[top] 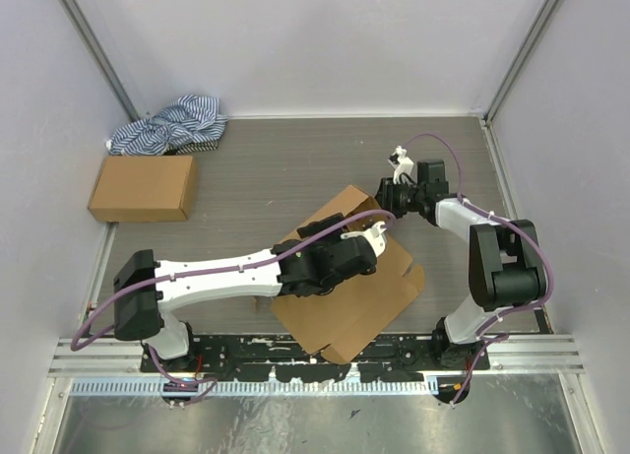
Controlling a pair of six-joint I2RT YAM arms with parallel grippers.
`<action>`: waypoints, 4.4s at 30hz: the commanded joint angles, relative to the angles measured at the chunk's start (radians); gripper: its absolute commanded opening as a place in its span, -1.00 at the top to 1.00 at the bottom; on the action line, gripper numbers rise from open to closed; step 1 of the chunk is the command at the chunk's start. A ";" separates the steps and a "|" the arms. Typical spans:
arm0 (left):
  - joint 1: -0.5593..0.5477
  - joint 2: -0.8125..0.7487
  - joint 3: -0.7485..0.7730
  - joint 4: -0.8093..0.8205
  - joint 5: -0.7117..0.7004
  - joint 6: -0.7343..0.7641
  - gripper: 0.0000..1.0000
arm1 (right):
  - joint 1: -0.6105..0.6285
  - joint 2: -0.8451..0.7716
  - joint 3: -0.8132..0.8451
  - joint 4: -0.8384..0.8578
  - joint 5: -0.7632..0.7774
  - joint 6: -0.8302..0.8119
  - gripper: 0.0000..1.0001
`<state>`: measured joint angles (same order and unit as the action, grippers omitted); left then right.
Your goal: Fold the paper box
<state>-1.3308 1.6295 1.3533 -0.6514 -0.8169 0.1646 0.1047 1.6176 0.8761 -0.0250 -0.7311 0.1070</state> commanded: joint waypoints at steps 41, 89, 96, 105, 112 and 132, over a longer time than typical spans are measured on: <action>0.993 -0.257 -0.128 -0.197 0.624 -0.709 -0.49 | 0.162 0.277 0.619 -0.252 0.403 0.042 -0.03; 1.108 0.074 -0.009 -0.030 0.661 -0.626 0.95 | 0.089 -0.026 0.236 -0.107 0.531 0.094 0.06; 0.931 -0.105 -0.108 0.098 0.522 -0.468 1.00 | -0.056 -0.070 0.208 -0.047 0.485 0.177 0.08; 0.850 -0.346 -0.344 0.339 0.466 -0.424 1.00 | -0.153 -0.072 0.200 0.008 0.501 0.242 0.09; 0.783 -0.506 -0.475 0.468 0.498 -0.428 1.00 | -0.163 0.160 0.315 0.032 0.328 0.236 0.11; 0.518 -0.595 -0.560 0.544 0.356 -0.266 1.00 | -0.142 -0.036 0.106 0.025 0.056 0.170 0.25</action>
<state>-0.7715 1.0248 0.8021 -0.1234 -0.4213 -0.1444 -0.0570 1.7298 1.0279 0.0093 -0.6621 0.3141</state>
